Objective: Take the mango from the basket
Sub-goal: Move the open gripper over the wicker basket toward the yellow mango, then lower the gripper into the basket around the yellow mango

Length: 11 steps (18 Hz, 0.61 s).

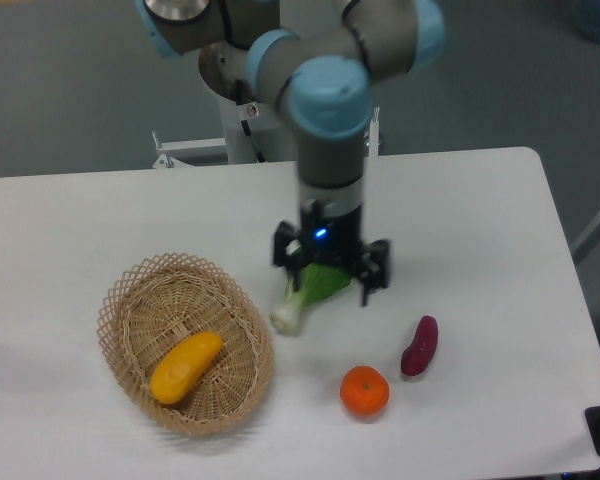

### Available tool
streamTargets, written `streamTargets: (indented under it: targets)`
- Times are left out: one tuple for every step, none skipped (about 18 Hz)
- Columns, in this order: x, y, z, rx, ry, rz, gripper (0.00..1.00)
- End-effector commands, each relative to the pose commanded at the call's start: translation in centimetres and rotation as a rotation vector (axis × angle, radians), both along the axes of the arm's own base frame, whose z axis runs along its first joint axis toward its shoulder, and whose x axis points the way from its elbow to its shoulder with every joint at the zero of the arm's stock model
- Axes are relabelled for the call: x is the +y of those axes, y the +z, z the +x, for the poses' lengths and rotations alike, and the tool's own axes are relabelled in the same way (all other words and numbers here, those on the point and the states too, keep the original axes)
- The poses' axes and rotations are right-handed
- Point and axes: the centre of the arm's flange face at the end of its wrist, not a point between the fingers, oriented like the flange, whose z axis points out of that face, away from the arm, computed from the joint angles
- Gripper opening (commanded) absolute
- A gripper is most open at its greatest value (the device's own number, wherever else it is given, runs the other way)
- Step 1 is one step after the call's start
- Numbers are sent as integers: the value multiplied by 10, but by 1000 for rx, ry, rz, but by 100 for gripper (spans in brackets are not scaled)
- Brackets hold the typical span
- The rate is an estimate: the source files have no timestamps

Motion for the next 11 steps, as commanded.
streamTargets:
  targets:
    - [5,-4,8,-14,2,0,100]
    - [13,-14,18,-30,5,-7,100]
    - [21,-22,28,-42,-3,-16,100]
    - [27,-30,36,-48,-16,-25,100]
    - [32,-37,41,-54,-27,-32,100]
    - [37,-42,46,-57,-39,-38,100]
    - [43,-49,51,-62,-50,-45,100]
    - [50,-55,55,-66,-61,-51,100]
    - [55,-65,61,-74,-73,-64,100]
    - [57,-73,66,-80,-81,-75,100]
    - [60,-77,69,-80,-89,-77,100]
